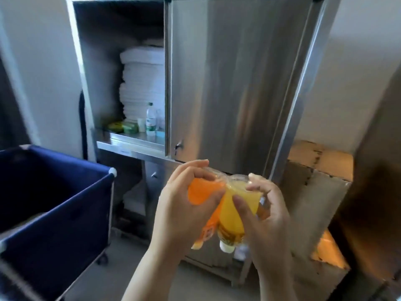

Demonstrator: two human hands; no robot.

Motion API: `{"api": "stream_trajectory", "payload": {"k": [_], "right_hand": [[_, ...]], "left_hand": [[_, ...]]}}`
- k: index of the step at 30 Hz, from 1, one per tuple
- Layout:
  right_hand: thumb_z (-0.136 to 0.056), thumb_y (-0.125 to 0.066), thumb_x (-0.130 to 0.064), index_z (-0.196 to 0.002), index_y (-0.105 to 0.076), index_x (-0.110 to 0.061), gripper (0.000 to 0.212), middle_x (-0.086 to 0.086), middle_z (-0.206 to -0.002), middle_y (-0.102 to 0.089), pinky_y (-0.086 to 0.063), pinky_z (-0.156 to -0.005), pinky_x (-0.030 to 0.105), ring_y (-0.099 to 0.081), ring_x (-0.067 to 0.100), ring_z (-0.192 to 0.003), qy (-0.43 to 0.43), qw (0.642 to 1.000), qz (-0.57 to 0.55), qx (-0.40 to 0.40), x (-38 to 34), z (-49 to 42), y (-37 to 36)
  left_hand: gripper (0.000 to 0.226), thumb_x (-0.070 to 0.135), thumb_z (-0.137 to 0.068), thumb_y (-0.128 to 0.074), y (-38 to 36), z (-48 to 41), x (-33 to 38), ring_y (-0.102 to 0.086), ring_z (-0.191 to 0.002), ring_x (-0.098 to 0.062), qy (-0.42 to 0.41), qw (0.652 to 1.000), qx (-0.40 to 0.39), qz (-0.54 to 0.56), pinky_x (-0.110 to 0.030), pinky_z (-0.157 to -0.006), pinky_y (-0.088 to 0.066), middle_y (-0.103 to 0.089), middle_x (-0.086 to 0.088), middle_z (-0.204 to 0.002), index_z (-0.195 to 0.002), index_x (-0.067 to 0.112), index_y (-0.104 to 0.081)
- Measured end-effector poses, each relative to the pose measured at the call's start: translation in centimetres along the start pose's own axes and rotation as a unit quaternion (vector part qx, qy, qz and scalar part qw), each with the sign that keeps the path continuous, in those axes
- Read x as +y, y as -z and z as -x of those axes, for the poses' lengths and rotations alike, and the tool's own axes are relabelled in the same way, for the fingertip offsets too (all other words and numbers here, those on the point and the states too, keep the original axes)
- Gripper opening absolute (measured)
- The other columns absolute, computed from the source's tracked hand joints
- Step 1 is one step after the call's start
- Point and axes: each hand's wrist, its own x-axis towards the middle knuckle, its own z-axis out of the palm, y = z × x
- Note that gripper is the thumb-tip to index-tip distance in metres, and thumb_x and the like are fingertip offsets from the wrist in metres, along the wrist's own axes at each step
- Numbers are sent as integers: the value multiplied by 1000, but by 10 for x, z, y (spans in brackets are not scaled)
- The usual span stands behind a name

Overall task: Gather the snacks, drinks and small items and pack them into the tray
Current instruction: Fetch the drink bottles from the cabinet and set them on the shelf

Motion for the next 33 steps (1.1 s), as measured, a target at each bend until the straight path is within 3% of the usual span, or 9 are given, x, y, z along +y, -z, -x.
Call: {"api": "stream_trajectory", "payload": {"k": [3, 8, 15, 21, 24, 33], "right_hand": [[-69, -66, -65, -101, -56, -28, 50, -24, -110, -56, -49, -81, 24, -53, -3, -105, -7, 997, -57, -51, -5, -5, -43], [-69, -69, -53, -94, -57, -31, 36, -18, -117, -57, -50, -90, 37, -55, 8, -113, 2, 985, -116, -126, 4, -19, -98], [-66, -71, -51, -94, -55, -33, 37, -17, -115, -60, -54, -85, 42, -59, 9, -109, -12, 969, -181, -165, 41, -87, -128], [-67, -69, -57, -99, -54, -35, 42, -18, -123, -57, -50, -92, 49, -56, 12, -116, 27, 978, -150, -141, 76, -154, -146], [-69, -70, -55, -100, -54, -34, 40, -20, -122, -57, -50, -92, 49, -55, 11, -116, 29, 975, -157, -156, 94, -165, -173], [-67, -69, -60, -101, -53, -35, 45, -29, -122, -53, -49, -93, 47, -53, 7, -118, -17, 959, -159, -234, 127, -174, -317]], "left_hand": [[25, 39, -70, -73, 33, -8, -13, -54, -109, 1, 21, 998, 43, -30, -39, -83, -53, -56, 26, -116, -92, 38, -60], [24, 38, -73, -74, 63, -23, -40, -54, -108, 1, 44, 992, 91, -76, -30, -79, -52, -57, 27, -114, -93, 38, -61], [25, 37, -74, -76, 32, -80, -79, -55, -107, 0, 56, 987, 117, -91, -29, -80, -53, -57, 27, -115, -93, 40, -60], [28, 32, -70, -74, -4, -130, -116, -56, -108, 0, 42, 989, 105, -94, -21, -81, -51, -59, 25, -112, -93, 39, -60], [30, 24, -72, -77, -4, -140, -147, -57, -107, -4, 61, 986, 119, -104, -30, -83, -53, -61, 22, -110, -92, 38, -60], [34, 20, -71, -79, 68, -187, -239, -57, -104, -2, 101, 967, 168, -162, -31, -81, -53, -60, 24, -107, -92, 40, -60]]}}
